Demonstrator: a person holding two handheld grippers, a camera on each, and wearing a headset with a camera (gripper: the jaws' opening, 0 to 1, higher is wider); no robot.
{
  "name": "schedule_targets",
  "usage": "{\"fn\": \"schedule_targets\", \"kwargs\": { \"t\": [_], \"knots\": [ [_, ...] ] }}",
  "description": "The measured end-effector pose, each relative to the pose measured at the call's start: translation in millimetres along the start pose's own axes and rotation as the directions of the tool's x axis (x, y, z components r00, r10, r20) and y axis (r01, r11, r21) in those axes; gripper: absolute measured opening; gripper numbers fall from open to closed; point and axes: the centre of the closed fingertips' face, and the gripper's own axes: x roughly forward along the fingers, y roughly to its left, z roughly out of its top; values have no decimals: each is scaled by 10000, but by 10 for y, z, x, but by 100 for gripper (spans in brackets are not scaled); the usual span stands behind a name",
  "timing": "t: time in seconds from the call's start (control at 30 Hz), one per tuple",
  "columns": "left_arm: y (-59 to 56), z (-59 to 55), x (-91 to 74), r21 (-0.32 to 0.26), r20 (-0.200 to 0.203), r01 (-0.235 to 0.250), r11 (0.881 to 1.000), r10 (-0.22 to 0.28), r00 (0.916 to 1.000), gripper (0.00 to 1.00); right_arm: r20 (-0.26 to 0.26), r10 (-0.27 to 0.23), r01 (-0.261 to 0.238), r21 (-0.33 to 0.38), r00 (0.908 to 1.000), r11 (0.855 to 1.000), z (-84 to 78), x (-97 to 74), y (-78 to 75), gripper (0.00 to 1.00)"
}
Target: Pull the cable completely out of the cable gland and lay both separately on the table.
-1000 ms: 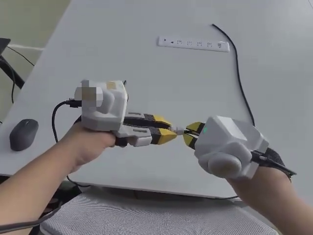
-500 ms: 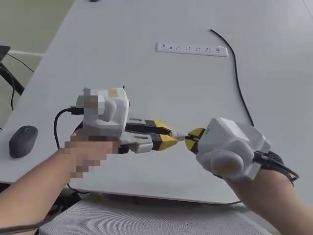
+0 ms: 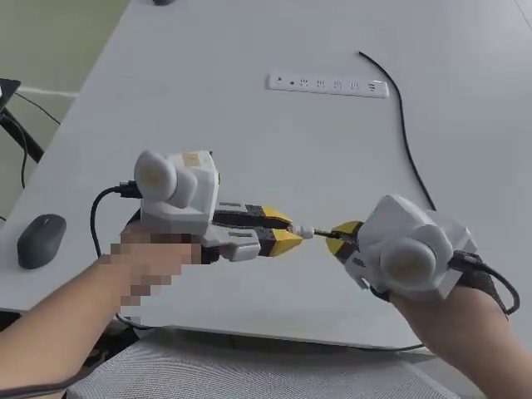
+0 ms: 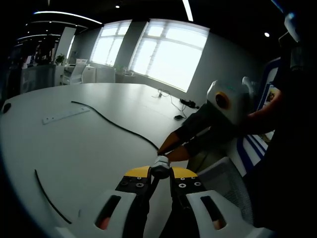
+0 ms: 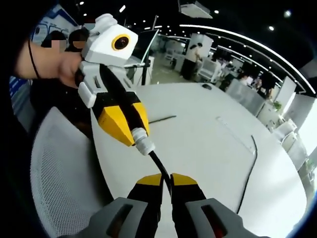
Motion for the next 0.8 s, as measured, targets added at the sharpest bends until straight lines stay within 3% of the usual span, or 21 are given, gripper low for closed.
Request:
{"fn": "schedule_targets", "kwargs": {
  "t": [0.1,0.27,0.4,0.47,0.57,0.63,0.67,0.73,0.8],
  "knots": [
    [5,15,0,-53,49,-3,10000,3,10000,15,-50,-124,124,88,9999,9999,-76,1,-75,0],
    [15,33,31,-17,63,8,10000,-8,10000,15,-92,-178,188,1302,9998,9913,-215,16,-155,0],
    [17,35,55,26,66,2,10000,-2,10000,15,-92,-59,83,2873,9999,9578,-338,49,-194,0],
    [18,22,62,52,-16,29,10000,-29,10000,15,-312,-136,240,3655,9994,9305,-469,75,-247,0],
    [33,40,48,71,2,19,10000,-19,10000,15,-445,-269,428,4109,9986,9107,-564,87,-291,0],
    [43,62,37,76,70,2,10000,-3,10000,15,-447,-287,464,4732,9986,8798,-616,95,-300,0],
    [47,66,37,108,84,-15,9999,14,10000,15,-450,-413,585,5108,9981,8577,-652,100,-328,0],
    [48,70,37,148,100,-33,9999,32,9999,15,-484,-494,680,5535,9976,8301,-706,109,-355,0],
    [39,75,45,170,130,-23,9999,20,9999,15,-419,-504,656,6360,9978,7689,-754,125,-355,0]
  ]
}}
